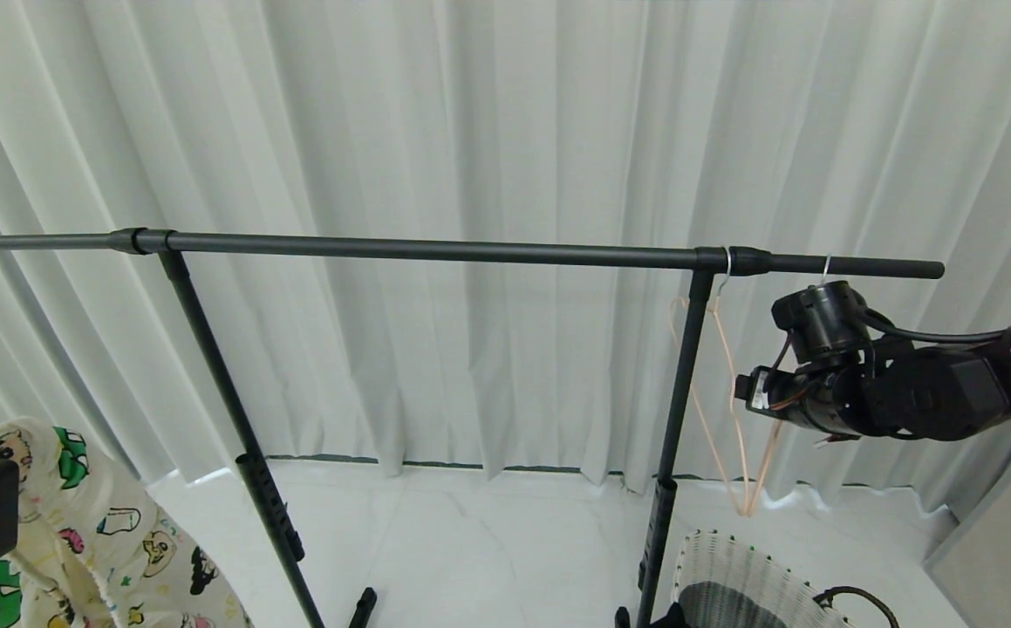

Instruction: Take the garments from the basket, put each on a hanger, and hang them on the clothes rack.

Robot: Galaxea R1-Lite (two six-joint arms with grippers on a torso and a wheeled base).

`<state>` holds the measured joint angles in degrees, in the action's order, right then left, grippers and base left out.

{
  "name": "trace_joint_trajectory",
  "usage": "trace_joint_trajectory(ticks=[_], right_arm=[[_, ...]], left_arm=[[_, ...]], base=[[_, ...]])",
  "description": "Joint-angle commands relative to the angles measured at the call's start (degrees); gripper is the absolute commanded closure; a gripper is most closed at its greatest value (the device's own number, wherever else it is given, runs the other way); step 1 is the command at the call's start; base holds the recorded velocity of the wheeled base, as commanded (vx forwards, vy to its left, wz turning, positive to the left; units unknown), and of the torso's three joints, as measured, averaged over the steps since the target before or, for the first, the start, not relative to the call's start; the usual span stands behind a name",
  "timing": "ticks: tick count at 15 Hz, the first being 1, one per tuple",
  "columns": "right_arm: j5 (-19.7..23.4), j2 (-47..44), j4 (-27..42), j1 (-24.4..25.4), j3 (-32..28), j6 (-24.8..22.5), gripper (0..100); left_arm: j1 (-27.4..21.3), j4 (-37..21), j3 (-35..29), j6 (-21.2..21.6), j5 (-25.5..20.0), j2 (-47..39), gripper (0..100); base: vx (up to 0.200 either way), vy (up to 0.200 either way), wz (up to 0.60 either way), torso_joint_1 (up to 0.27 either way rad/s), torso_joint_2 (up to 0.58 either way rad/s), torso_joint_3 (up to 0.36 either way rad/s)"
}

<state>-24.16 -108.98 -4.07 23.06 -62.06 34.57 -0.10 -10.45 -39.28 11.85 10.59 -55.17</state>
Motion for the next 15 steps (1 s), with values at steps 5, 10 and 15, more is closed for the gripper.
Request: trace_joint_trajectory(ticks=[5,10,15], right_arm=[[0.43,-1.06,0.03,0.23,-0.16,2.17,100],[0.52,-0.79,0.2,0.23,-0.34,1.9,100],[0.43,1.32,0.47,-0.21,-0.08,0.23,100]], left_arm=[[0.8,-0.01,-0.18,0.19,-0.05,0.24,100],[1.5,-0.01,-0.1,0.19,-0.05,0.24,100],[1.5,-0.01,-0.01,0.1,-0.05,0.59,100]], base=[[0.0,0.0,0.0,0.0,0.0,0.0],[0.0,0.0,0.0,0.0,0.0,0.0],[0.0,0.0,0.0,0.0,0.0,0.0]])
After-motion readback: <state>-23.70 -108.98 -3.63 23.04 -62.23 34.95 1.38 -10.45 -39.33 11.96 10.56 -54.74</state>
